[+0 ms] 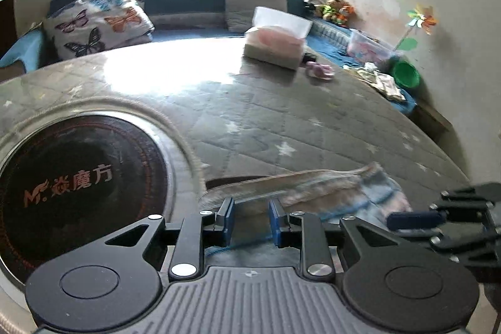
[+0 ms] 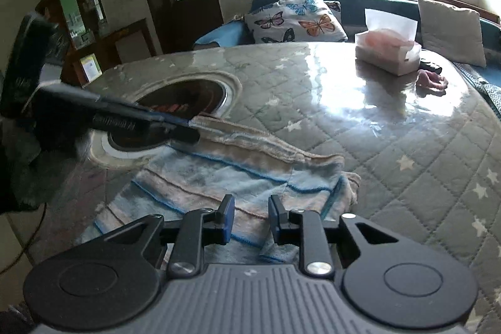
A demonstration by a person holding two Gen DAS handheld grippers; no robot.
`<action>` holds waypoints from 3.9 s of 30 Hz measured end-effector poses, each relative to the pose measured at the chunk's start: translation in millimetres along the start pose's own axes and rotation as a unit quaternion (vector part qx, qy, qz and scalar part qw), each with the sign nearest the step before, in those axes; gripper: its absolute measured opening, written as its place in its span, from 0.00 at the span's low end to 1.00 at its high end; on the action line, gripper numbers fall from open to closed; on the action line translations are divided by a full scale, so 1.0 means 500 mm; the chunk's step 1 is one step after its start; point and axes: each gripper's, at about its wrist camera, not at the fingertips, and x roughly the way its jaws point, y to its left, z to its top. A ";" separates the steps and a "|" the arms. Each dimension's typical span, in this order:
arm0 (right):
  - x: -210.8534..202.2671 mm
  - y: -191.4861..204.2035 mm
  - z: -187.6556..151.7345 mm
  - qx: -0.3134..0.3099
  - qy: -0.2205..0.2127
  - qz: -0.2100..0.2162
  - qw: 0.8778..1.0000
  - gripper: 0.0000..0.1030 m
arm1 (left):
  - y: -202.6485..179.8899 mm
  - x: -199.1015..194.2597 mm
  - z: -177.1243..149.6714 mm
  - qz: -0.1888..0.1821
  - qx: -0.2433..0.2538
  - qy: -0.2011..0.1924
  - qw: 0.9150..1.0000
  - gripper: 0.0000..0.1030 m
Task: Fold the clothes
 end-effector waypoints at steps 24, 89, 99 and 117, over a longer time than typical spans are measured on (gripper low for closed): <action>0.016 -0.049 0.033 0.026 -0.015 -0.033 0.999 0.27 | 0.008 -0.006 0.001 0.011 0.001 0.001 1.000 0.21; -0.057 -0.050 -0.113 0.207 -0.047 -0.044 0.976 0.19 | -0.032 -0.088 -0.130 0.004 -0.084 0.031 0.996 0.25; -0.053 -0.056 -0.113 0.220 -0.051 -0.030 0.974 0.15 | -0.044 -0.087 -0.131 0.012 -0.084 0.032 0.996 0.12; -0.055 -0.078 0.067 0.149 -0.090 -0.027 0.984 0.09 | -0.033 -0.080 0.030 0.024 -0.065 -0.018 0.997 0.09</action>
